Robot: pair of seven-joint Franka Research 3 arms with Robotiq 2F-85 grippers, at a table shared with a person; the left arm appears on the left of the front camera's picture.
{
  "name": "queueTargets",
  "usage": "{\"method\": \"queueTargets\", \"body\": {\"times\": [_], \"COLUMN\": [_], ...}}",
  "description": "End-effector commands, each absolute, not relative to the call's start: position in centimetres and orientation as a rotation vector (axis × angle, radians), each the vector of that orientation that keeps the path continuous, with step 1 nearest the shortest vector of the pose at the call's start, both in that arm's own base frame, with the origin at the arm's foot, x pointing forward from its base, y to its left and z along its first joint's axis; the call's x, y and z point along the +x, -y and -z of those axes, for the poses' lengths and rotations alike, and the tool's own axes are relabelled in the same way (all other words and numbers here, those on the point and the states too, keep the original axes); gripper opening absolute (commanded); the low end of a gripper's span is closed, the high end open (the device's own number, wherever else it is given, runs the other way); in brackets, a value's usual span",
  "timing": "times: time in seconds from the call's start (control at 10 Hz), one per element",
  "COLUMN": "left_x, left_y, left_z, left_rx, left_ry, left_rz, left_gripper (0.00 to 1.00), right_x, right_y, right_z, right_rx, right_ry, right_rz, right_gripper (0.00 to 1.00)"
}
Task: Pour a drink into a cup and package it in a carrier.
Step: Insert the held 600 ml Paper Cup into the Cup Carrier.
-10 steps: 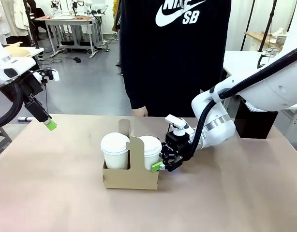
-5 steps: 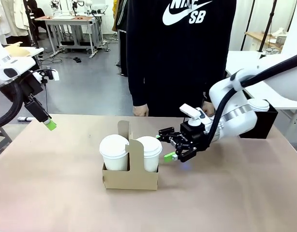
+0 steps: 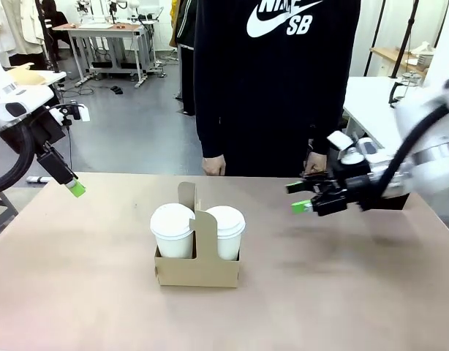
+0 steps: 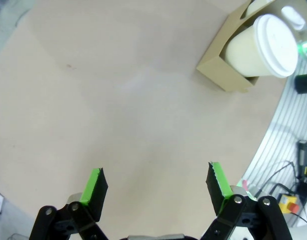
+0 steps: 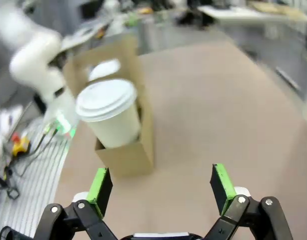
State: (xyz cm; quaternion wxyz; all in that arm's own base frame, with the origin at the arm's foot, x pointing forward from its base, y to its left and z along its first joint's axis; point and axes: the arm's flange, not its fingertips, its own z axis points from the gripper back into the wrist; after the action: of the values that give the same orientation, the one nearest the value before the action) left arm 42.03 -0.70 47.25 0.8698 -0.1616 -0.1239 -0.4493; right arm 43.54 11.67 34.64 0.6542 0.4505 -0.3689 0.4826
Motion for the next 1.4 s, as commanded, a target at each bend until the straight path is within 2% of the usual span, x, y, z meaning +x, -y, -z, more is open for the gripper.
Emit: {"method": "queueTargets", "body": {"times": [0.0, 0.4, 0.6, 0.7, 0.8, 1.3], "left_x": [41.9, 41.9, 41.9, 41.9, 41.9, 41.9], "left_y": [0.8, 0.8, 0.8, 0.8, 0.8, 0.8], "left_z": [-47.3, -47.3, -47.3, -47.3, -47.3, -47.3], "left_rx": [-0.351, -0.351, -0.351, -0.351, -0.351, -0.351], "left_ry": [0.265, 0.265, 0.265, 0.265, 0.265, 0.265], "left_rz": [0.924, 0.924, 0.924, 0.924, 0.924, 0.924], "left_gripper": [1.00, 1.00, 1.00, 1.00, 1.00, 1.00], "right_x": [39.9, 35.8, 35.0, 35.5, 39.2, 39.2], "right_y": [-9.2, -2.9, -2.1, -1.7, -1.3, -1.3], "right_z": [-37.2, -37.6, -37.2, -37.0, -37.6, -37.6], "right_rx": [0.957, 0.691, 0.618, 0.496, 0.653, 0.653], "right_ry": [0.737, 0.713, 0.708, 0.743, 0.746, 0.746], "right_rz": [-0.820, -0.587, -0.571, -0.566, -0.584, -0.584], "right_gripper": [1.00, 1.00, 1.00, 1.00, 1.00, 1.00]}}
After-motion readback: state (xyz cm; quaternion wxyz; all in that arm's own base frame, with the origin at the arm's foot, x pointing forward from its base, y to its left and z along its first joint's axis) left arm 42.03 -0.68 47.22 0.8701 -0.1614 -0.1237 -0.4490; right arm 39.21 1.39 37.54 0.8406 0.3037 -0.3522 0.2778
